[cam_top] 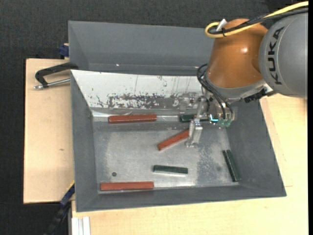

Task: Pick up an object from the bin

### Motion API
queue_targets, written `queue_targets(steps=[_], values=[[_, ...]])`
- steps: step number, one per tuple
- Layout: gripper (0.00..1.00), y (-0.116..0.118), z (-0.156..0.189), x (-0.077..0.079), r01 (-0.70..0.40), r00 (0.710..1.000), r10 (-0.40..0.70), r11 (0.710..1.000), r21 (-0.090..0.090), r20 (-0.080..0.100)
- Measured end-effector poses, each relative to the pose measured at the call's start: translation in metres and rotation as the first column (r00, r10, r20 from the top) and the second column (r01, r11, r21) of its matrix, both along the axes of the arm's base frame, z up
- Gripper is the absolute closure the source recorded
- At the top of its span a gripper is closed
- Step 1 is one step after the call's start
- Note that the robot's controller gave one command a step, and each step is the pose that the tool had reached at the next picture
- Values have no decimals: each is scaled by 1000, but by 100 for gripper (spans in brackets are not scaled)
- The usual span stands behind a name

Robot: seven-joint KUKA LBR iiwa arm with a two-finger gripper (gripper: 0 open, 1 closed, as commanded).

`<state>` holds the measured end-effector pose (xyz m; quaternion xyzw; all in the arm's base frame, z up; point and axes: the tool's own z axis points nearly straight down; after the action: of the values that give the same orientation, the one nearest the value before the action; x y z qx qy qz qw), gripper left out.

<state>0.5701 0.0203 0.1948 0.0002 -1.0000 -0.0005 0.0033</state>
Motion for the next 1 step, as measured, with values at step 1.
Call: queue_targets(steps=[1], values=[[0, 0, 5, 2, 1, 1000, -1, 1000, 0, 9]])
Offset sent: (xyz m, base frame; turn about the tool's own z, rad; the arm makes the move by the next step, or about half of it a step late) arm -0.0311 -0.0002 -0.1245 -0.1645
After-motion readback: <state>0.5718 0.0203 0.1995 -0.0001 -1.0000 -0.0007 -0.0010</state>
